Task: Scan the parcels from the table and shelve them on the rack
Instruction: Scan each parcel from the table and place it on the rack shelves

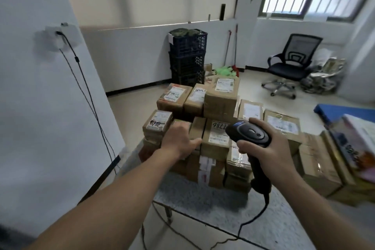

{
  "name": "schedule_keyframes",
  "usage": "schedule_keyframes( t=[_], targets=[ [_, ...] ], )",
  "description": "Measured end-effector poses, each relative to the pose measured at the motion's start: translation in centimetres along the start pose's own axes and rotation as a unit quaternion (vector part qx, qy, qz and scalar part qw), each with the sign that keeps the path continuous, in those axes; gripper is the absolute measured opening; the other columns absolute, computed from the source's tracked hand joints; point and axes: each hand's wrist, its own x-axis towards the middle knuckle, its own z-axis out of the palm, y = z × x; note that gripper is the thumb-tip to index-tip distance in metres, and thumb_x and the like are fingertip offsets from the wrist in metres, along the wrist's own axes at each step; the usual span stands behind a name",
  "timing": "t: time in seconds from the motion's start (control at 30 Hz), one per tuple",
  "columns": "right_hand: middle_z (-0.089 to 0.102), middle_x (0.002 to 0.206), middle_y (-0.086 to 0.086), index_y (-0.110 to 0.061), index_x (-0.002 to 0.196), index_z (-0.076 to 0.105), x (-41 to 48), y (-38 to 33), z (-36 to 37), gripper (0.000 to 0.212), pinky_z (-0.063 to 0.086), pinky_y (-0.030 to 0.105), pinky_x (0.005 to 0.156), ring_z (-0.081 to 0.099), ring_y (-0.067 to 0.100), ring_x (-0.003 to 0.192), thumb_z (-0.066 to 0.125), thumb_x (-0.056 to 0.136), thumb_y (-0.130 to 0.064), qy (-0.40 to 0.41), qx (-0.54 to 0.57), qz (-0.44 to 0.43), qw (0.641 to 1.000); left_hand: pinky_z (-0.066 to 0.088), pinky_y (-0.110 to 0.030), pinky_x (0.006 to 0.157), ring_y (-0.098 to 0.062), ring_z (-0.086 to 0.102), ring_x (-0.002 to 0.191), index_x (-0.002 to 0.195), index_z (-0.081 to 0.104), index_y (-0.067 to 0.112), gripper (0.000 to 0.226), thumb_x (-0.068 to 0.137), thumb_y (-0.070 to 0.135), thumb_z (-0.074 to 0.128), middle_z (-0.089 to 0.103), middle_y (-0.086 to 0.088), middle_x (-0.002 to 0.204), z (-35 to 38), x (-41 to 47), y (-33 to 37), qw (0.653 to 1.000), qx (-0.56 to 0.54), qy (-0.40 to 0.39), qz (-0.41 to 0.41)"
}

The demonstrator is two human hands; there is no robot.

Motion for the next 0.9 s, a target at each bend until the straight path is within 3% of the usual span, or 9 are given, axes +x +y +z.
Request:
schedule_keyframes(
  t=[0.07, 0.17, 0.3, 0.47, 0.67, 0.9],
  targets=[
    [0.071, 0.111, -0.01, -0.048, 0.114, 0.065, 0.2, 0.8, -0.1, 0.063, 0.059, 0.038, 0.086, 0.071, 0.013, 0.097, 0.087, 0.056, -0.038, 0.021, -0.011, 0.011, 1.0, 0.047, -0.039, 0.103, -0.027, 0.053, 0.126, 0.134, 0.055, 0.013, 0.066, 0.086, 0.056, 0.068, 0.057, -0.008, 0.133, 1.5, 1.5, 0.6, 1.0, 0.001, -0.019, 0.02],
    [0.071, 0.116, -0.008, -0.029, 0.129, 0.064, 0.3, 2.1, -0.4, 0.082, 0.056, 0.025, 0.083, 0.07, 0.006, 0.099, 0.085, 0.052, -0.047, 0.038, -0.024, 0.037, 0.998, 0.044, -0.037, 0.103, -0.026, 0.049, 0.128, 0.14, 0.05, 0.011, 0.069, 0.089, 0.053, 0.067, 0.053, -0.009, 0.138, 3.7, 3.3, 1.4, 0.998, 0.013, -0.05, 0.023],
    [0.071, 0.117, -0.007, -0.027, 0.133, 0.062, 0.4, 3.9, -0.9, 0.089, 0.06, 0.036, 0.086, 0.071, 0.011, 0.101, 0.084, 0.05, -0.05, 0.06, -0.025, 0.069, 0.996, 0.047, -0.037, 0.095, -0.026, 0.053, 0.119, 0.136, 0.053, 0.013, 0.066, 0.088, 0.058, 0.065, 0.055, -0.008, 0.132, 6.3, 5.4, 2.3, 0.996, 0.018, -0.085, 0.025],
    [0.069, 0.115, -0.012, -0.026, 0.134, 0.06, 0.6, 5.0, -1.7, 0.081, 0.058, 0.027, 0.082, 0.068, 0.001, 0.098, 0.085, 0.058, -0.035, 0.085, -0.038, 0.093, 0.991, 0.053, -0.038, 0.089, -0.026, 0.056, 0.11, 0.13, 0.058, 0.018, 0.069, 0.08, 0.066, 0.068, 0.057, -0.006, 0.125, 8.8, 7.1, 3.7, 0.994, 0.009, -0.113, -0.005],
    [0.069, 0.114, -0.013, -0.026, 0.134, 0.06, 1.2, 6.5, -3.4, 0.079, 0.058, 0.028, 0.08, 0.068, 0.001, 0.097, 0.084, 0.059, -0.035, 0.091, -0.036, 0.106, 0.99, 0.041, -0.043, 0.106, -0.033, 0.037, 0.134, 0.143, 0.048, 0.017, 0.087, 0.079, 0.074, 0.064, 0.042, -0.014, 0.146, 11.4, 8.0, 5.7, 0.99, 0.055, -0.119, -0.047],
    [0.068, 0.118, -0.01, -0.027, 0.138, 0.058, 2.0, 8.5, -5.8, 0.085, 0.058, 0.028, 0.086, 0.068, 0.005, 0.102, 0.085, 0.057, -0.037, 0.051, -0.004, 0.127, 0.991, 0.039, -0.051, 0.11, -0.039, 0.035, 0.136, 0.143, 0.045, 0.023, 0.09, 0.074, 0.077, 0.065, 0.037, -0.016, 0.15, 13.2, 8.2, 6.7, 0.986, 0.114, -0.095, -0.08]
  ],
)
